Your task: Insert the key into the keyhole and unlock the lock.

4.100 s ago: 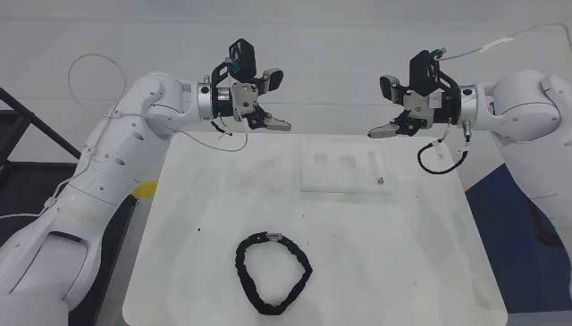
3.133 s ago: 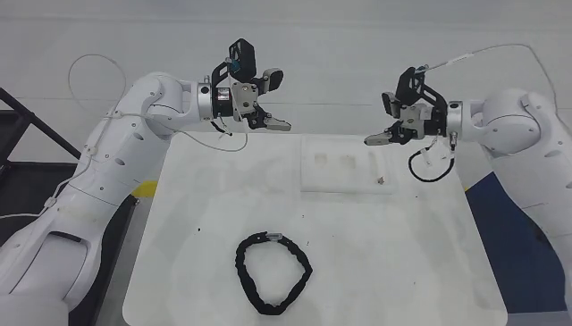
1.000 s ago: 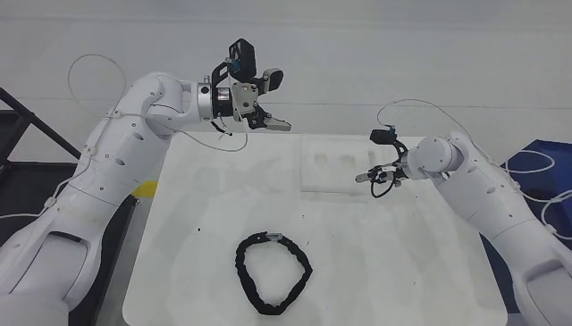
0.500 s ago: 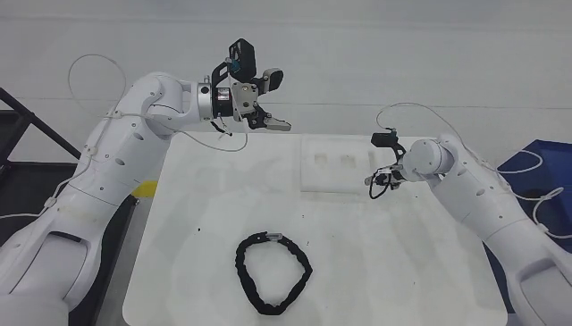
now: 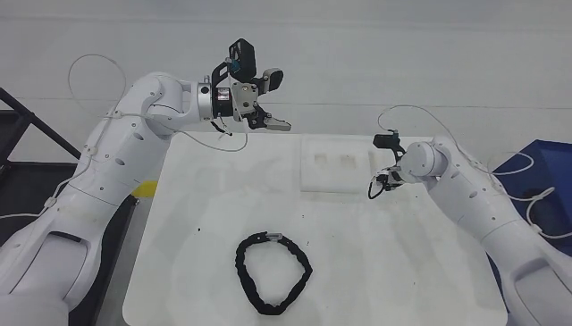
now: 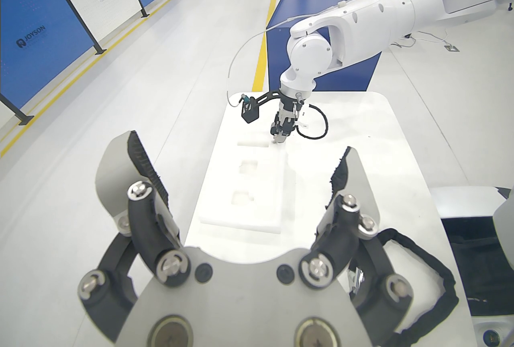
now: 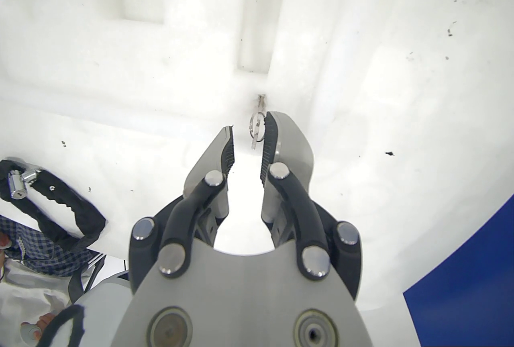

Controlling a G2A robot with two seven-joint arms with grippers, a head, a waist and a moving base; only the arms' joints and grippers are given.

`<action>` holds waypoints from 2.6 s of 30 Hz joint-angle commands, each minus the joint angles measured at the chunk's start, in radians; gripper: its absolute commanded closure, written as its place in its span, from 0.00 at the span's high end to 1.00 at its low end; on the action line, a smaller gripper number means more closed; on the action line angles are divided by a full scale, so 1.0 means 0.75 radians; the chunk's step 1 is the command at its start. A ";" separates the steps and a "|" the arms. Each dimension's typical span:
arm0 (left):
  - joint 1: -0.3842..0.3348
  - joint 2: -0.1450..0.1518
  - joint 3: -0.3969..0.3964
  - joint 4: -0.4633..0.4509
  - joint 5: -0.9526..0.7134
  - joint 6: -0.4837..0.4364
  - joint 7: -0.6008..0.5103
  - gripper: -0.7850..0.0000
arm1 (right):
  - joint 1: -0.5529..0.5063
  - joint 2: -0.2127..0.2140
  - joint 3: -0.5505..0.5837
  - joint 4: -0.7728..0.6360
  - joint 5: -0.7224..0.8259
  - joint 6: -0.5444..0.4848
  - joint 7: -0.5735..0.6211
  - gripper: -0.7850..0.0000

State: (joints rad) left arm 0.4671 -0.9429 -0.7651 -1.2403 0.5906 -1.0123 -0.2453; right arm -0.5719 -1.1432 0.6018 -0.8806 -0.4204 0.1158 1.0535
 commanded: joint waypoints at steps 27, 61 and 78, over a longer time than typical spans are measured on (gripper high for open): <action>0.000 0.000 0.000 0.000 0.000 0.000 0.000 1.00 | 0.039 -0.049 0.059 0.097 -0.047 0.042 -0.021 0.00; 0.000 0.000 0.000 0.000 0.000 0.000 0.000 1.00 | -0.563 0.243 0.943 -1.194 0.276 -0.136 0.205 0.00; 0.000 0.000 0.000 0.000 0.000 0.000 0.000 1.00 | -0.644 0.251 1.016 -1.221 0.357 -0.189 0.108 0.00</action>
State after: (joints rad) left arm 0.4671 -0.9429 -0.7651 -1.2403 0.5906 -1.0123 -0.2453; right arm -1.0546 -0.9551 1.3636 -1.7963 -0.1525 -0.0256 1.1347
